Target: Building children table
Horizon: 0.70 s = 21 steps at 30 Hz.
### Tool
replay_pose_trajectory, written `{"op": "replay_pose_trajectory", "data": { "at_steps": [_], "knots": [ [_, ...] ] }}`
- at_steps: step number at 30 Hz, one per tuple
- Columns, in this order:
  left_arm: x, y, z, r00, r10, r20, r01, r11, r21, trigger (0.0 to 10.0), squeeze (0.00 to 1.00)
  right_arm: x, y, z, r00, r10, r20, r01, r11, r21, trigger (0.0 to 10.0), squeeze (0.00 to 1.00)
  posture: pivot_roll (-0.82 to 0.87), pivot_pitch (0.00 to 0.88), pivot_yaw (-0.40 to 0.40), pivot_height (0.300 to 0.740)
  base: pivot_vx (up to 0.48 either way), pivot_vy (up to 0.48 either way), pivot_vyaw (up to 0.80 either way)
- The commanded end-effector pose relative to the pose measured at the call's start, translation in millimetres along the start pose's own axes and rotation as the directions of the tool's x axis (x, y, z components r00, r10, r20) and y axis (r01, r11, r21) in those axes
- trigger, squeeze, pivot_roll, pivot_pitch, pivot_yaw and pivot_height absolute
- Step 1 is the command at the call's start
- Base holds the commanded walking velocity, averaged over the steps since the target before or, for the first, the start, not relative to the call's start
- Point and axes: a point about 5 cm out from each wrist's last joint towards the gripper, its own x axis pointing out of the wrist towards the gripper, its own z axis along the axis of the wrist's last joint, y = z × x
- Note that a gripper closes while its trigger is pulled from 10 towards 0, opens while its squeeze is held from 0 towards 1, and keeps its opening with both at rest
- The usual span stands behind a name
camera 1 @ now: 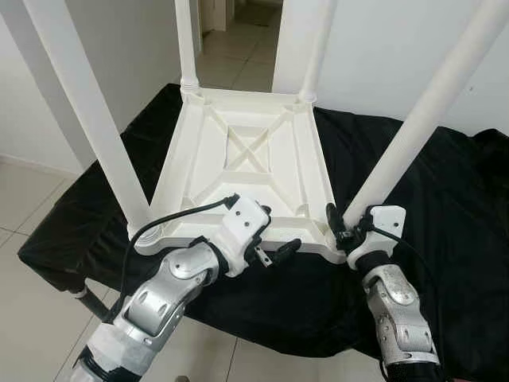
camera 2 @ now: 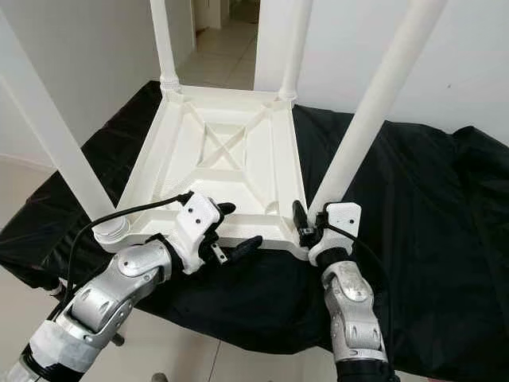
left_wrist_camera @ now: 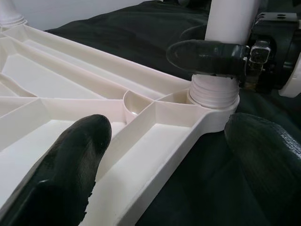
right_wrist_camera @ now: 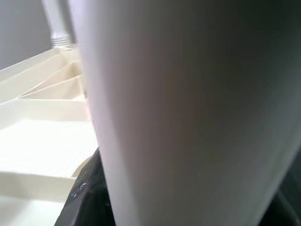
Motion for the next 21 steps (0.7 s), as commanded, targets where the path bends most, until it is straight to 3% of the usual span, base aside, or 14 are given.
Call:
{"op": "replay_pose_trajectory", "data": {
  "at_steps": [1,2,4,8,18,19,20,21],
  "knots": [
    [-1.0,-10.5,1.1,0.991,-0.137,0.009,0.137,0.991,0.008,10.0,0.0,-7.2,0.0,-15.1,0.99,-0.124,-0.068,0.126,0.992,0.012,10.0,0.0,-0.06,0.0,-0.029,0.74,0.0,0.0,0.0],
    [-1.5,-13.2,1.2,0.987,-0.159,0.015,0.159,0.987,-0.005,10.0,0.0,-8.0,7.4,-18.5,0.964,-0.254,-0.078,0.252,0.967,-0.03,10.0,0.0,-0.06,0.0,-0.029,0.74,0.0,0.0,0.0],
    [-1.7,-13.5,0.8,0.987,-0.161,0.015,0.161,0.987,-0.012,10.0,0.0,-7.0,10.7,-18.3,0.959,-0.273,-0.075,0.27,0.962,-0.04,10.0,0.0,-0.06,0.0,-0.036,0.74,0.0,0.0,0.0],
    [-1.8,-15.7,1.1,0.985,-0.169,0.022,0.17,0.985,-0.023,10.0,0.0,-3.7,21.4,-12.9,0.964,-0.257,-0.061,0.256,0.966,-0.021,10.0,0.0,-0.06,0.0,-0.038,0.74,0.0,0.0,0.0],
    [-1.5,-16.9,0.5,0.983,-0.18,0.023,0.181,0.983,-0.03,10.0,0.0,-7.2,21.2,-8.2,0.969,-0.244,-0.036,0.243,0.97,-0.029,10.0,0.0,-0.06,0.0,-0.043,0.74,0.0,0.0,0.0],
    [-1.4,-17.0,0.4,0.983,-0.181,0.024,0.182,0.983,-0.032,10.0,0.0,-8.8,23.5,-7.4,0.972,-0.233,-0.024,0.232,0.972,-0.031,10.0,0.54,-0.07,0.0,-0.042,0.74,0.0,0.0,0.0],
    [-1.4,-17.3,0.4,0.983,-0.183,0.025,0.184,0.982,-0.033,10.0,0.0,-10.1,25.7,-6.7,0.975,-0.221,-0.014,0.22,0.975,-0.022,10.0,1.0,-0.07,0.0,-0.042,0.74,0.0,0.0,0.0],
    [-1.4,-17.3,0.4,0.983,-0.183,0.025,0.184,0.982,-0.033,10.0,0.0,-10.1,25.7,-6.7,0.975,-0.221,-0.014,0.22,0.975,-0.022,10.0,1.0,-0.07,0.0,-0.042,0.74,0.0,0.0,0.0]
  ]
}}
